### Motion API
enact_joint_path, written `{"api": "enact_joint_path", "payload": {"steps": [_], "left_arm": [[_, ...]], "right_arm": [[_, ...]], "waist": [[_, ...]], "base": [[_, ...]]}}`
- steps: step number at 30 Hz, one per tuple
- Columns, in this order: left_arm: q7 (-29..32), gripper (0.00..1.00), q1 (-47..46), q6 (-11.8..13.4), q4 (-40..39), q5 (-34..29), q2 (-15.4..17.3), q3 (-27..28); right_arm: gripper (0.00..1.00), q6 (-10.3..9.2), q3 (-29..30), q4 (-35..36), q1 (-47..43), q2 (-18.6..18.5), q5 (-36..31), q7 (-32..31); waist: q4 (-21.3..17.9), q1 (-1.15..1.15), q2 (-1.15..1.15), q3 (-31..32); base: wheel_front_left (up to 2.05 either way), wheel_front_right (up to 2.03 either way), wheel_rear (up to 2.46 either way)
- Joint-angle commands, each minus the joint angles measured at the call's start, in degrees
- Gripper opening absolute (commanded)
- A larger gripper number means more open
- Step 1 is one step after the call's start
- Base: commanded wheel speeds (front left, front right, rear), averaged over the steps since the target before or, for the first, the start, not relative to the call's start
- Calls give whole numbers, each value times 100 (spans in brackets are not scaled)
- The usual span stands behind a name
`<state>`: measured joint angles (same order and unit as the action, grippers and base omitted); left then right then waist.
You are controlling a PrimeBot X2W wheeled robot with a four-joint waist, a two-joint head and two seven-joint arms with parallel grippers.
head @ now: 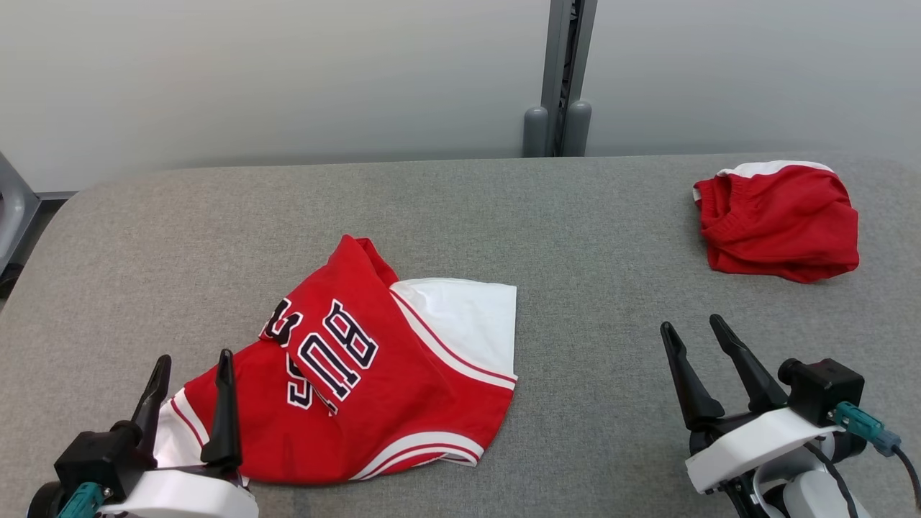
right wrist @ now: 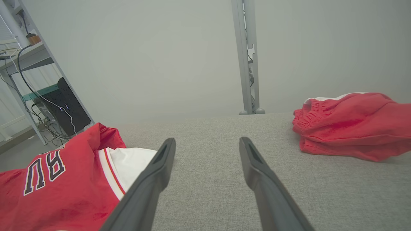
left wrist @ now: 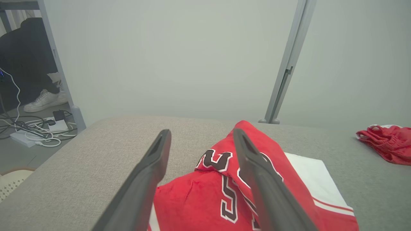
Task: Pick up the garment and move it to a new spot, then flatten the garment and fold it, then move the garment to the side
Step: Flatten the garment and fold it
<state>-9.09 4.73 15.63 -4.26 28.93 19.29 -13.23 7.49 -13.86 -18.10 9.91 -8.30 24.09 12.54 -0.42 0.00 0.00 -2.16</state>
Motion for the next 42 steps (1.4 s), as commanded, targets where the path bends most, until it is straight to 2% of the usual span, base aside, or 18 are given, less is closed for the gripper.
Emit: {"api": "enact_joint_path", "payload": {"steps": [1, 9, 13, 17, 22, 26, 30, 35, 38, 42], "left_arm": [[-13, 100, -104, -31, 19, 22, 39, 11], [-23, 100, -211, -80, 95, 49, 60, -30], [-22, 100, -302, -108, 121, 49, 39, -76], [-5, 100, -338, -124, 164, 48, -2, -148], [-5, 100, -377, -127, 206, 61, -35, -184], [-37, 100, -364, -139, 256, 87, -47, -199], [-60, 100, -401, -146, 294, 101, -79, -236], [-81, 100, -448, -189, 350, 104, -110, -299], [-93, 100, -440, -190, 385, 121, -111, -315], [-94, 100, -466, -211, 422, 133, -131, -343]], "right_arm": [[100, 2, -16, -30, 16, -26, 14, -1], [100, 2, -53, -75, 55, -24, 111, -89], [100, 2, -211, -245, 46, 45, 261, -468], [100, 2, -568, -388, 48, 164, 675, -1034], [100, 2, -728, -482, 95, 309, 1210, -1656], [100, 2, -791, -580, -9, 431, 1949, -2514], [100, 2, -847, -458, -142, 494, 2717, -3022], [100, 2, -635, -851, -88, 517, 2882, -3140], [100, 2, -695, -1036, 41, 528, 3269, -3161], [100, 1, -847, -1354, 260, 524, 3469, -2981]], "waist": [[4, 0, 0, 0], [87, 0, 0, -14], [230, 0, 0, -39], [478, 0, 0, -61], [735, 0, 0, -77], [924, 0, 0, -77], [1051, 0, 0, -89], [1188, 0, 0, -113], [1286, 0, 0, -132], [1419, 0, 0, -175]], "base": [[0, 0, 0], [0, 0, 0], [0, 0, 0], [0, 0, 0], [0, 0, 0], [0, 0, 0], [0, 0, 0], [0, 0, 0], [0, 0, 0], [0, 0, 0]]}}
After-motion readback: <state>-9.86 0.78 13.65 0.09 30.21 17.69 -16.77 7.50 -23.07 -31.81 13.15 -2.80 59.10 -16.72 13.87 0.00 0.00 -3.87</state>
